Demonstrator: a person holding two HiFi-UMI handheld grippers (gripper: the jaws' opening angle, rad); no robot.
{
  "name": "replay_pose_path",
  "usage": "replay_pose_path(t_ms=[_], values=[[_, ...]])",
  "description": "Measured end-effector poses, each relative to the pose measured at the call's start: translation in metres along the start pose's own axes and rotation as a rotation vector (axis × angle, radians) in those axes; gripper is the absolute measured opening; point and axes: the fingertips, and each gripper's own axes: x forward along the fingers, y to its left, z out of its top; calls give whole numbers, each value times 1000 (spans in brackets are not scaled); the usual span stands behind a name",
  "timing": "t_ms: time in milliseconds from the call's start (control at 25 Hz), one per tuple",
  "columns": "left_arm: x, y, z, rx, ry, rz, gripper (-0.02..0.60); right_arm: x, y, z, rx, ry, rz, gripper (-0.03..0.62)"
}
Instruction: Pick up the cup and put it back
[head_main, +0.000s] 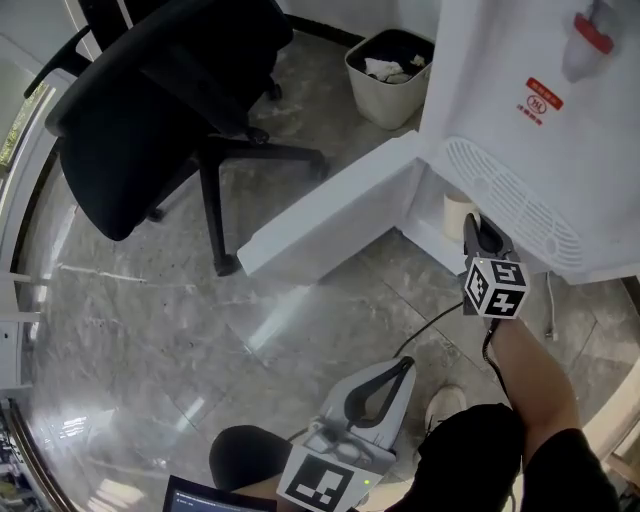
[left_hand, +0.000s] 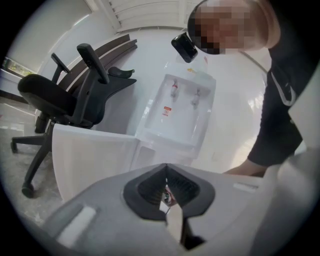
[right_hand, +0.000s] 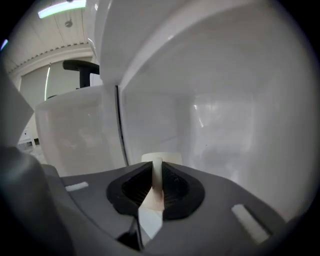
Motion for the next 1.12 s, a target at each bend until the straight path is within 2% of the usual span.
replay_pose_path(t_ms=[80, 440, 880, 1120], values=[[6, 7, -2, 8, -10, -3, 5, 15, -11, -3, -15, 0, -34, 46], [35, 41, -15, 39, -56, -16, 5, 52, -55, -20, 37, 37, -156, 46], [71, 83, -29, 80, -114, -33, 5, 57, -57, -24, 8, -7, -154, 49], [87, 90, -36, 85, -99, -39, 5, 50, -58, -31, -12, -10, -152, 55]])
